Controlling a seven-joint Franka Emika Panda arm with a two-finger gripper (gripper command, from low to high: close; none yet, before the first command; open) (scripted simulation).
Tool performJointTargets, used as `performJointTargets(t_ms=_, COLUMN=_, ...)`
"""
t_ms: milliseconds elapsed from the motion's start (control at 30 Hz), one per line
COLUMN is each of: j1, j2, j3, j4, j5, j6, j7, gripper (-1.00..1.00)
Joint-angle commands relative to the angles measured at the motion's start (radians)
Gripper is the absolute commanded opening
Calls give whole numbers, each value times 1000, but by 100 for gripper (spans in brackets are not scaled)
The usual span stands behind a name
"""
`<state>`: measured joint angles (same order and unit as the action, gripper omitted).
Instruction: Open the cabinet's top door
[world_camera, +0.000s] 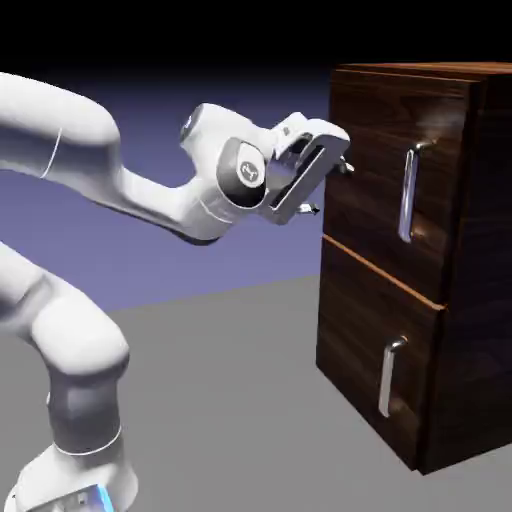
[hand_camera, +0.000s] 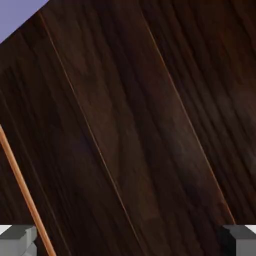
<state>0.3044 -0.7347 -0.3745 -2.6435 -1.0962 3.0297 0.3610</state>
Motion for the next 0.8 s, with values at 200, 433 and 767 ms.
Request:
performJointTargets(t_ms=200, j1=81, j2=-46, j3=-104, j4=46, j5=-304, j6=-2, j7=-106, gripper=0)
performJointTargets(t_ms=433, j1=162, j2=-91, j3=-208, j4=92, j5=-609, j6=-4, j7=-211, gripper=0)
performJointTargets(t_ms=767, j1=278, j2=-157, j3=-357, j4=159, j5=-1044, j6=-7, j7=-362, gripper=0)
